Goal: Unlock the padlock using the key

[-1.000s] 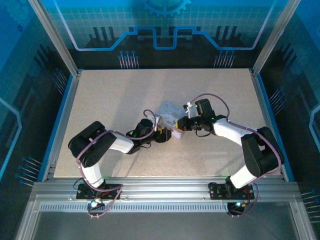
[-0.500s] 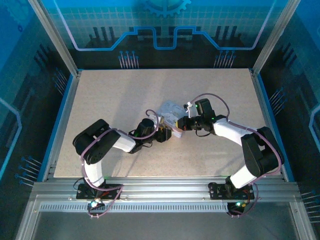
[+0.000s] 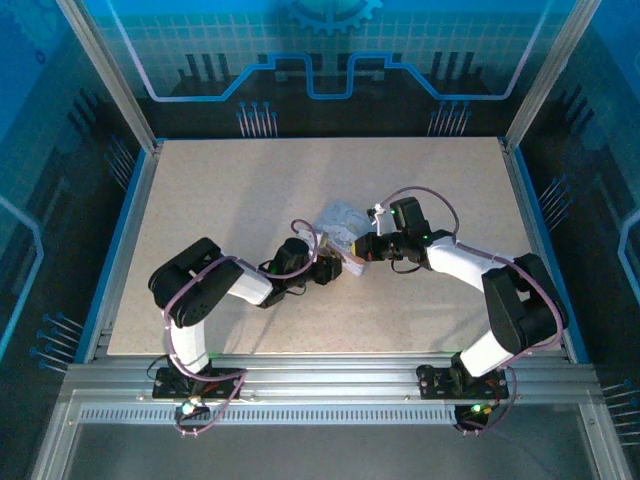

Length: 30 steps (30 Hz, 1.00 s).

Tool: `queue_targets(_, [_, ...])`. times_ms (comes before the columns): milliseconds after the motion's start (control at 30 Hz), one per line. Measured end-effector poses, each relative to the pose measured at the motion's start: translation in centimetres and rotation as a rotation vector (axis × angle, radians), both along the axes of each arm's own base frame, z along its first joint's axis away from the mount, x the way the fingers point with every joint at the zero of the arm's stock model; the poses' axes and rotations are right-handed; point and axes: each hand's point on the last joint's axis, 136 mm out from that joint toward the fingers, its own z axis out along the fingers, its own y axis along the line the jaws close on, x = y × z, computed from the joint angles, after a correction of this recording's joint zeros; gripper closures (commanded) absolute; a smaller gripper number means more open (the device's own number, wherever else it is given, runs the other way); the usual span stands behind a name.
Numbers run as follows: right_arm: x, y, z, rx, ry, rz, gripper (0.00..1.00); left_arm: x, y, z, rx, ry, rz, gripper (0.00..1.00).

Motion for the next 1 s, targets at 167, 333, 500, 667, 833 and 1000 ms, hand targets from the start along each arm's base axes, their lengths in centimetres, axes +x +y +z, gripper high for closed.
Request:
queue_targets(167, [0.0,0.0,0.0,0.000,0.000,0.000,0.98,0.0,-0.1,0.0,-0.020,0.020,0.014,0.60])
queue_targets(333, [0.0,0.0,0.0,0.000,0.000,0.000,0.98,-0.1,-0.3,0.1,-0.057,0.049,0.030,0.64])
queue_targets(500, [0.0,0.0,0.0,0.000,0.000,0.000,0.98,-0.2,-0.4,0.1,-0.093,0.078,0.050,0.68])
queue_targets(667, [0.0,0.1,0.0,0.001,-0.001,0.002,0.98,-0.2,-0.4,0.1,-0.113,0.096,0.064,0.72])
queue_targets(833, [-0.1,0.1,0.2,0.000,-0.007,0.001,0.99,-0.2,-0.5,0.2,-0.128,0.111,0.074,0.74])
queue_targets(1000, [-0.5,-0.7,1.7,-0.017,-0.064,-0.009,0.99,-0.7,-0.6,0.2,-0.147,0.135,0.078,0.74])
